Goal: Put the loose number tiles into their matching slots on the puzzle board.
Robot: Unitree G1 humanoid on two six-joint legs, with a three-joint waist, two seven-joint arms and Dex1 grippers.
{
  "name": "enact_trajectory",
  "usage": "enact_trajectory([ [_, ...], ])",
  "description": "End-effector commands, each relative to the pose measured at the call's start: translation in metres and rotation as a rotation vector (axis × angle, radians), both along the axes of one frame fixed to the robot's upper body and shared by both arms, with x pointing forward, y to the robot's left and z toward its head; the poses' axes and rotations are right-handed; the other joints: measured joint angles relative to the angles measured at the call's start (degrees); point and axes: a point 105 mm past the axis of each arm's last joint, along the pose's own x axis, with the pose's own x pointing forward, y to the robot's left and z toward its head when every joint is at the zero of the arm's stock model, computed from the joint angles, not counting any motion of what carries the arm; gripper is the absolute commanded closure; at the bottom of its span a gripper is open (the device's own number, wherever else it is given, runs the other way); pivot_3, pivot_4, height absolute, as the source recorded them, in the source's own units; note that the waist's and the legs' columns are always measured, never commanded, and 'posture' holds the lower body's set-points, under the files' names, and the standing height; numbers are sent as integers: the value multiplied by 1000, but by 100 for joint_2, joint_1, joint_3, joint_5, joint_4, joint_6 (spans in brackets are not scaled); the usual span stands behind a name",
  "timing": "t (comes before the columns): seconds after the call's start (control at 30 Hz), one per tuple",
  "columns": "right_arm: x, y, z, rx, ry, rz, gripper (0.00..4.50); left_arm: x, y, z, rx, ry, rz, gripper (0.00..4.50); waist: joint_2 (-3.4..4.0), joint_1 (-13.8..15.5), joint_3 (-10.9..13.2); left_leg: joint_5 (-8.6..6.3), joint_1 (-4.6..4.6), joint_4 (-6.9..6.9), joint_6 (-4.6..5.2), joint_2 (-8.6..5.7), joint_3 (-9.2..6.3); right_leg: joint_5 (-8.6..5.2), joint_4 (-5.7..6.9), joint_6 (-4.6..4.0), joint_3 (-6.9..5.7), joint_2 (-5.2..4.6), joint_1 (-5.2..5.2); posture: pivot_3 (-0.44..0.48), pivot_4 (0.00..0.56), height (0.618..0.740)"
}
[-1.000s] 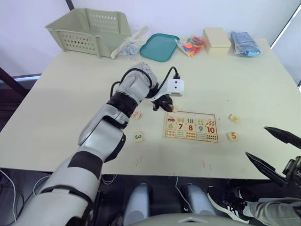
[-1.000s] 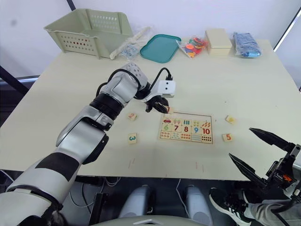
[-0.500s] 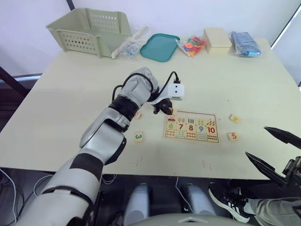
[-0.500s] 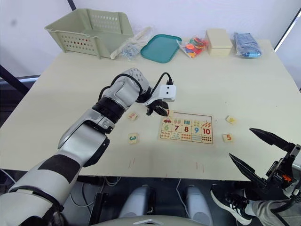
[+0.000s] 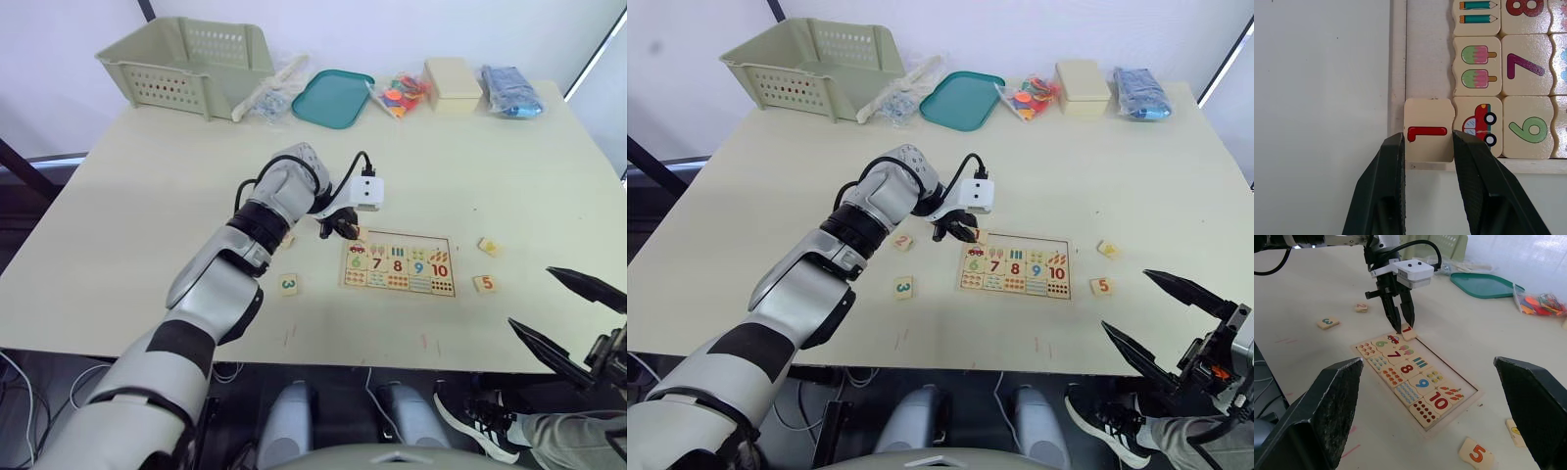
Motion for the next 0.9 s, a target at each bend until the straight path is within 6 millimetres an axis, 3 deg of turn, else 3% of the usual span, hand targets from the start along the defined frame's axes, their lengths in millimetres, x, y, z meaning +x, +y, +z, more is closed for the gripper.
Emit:
enact_trajectory([
  [0.03, -2, 4, 5, -8, -32, 10, 0, -1, -5, 3, 2, -22, -29, 3571, 0, 0, 0, 0, 0, 0, 0, 0, 0, 0, 0, 0, 0, 0, 0, 0, 150, 740],
  [0.9, -2, 6, 5, -2, -30, 6, 0, 1, 0, -3, 26, -22, -35, 3571, 1, 0, 0, 0, 1, 0, 0, 0, 0, 0, 0, 0, 0, 0, 0, 0, 150, 740],
])
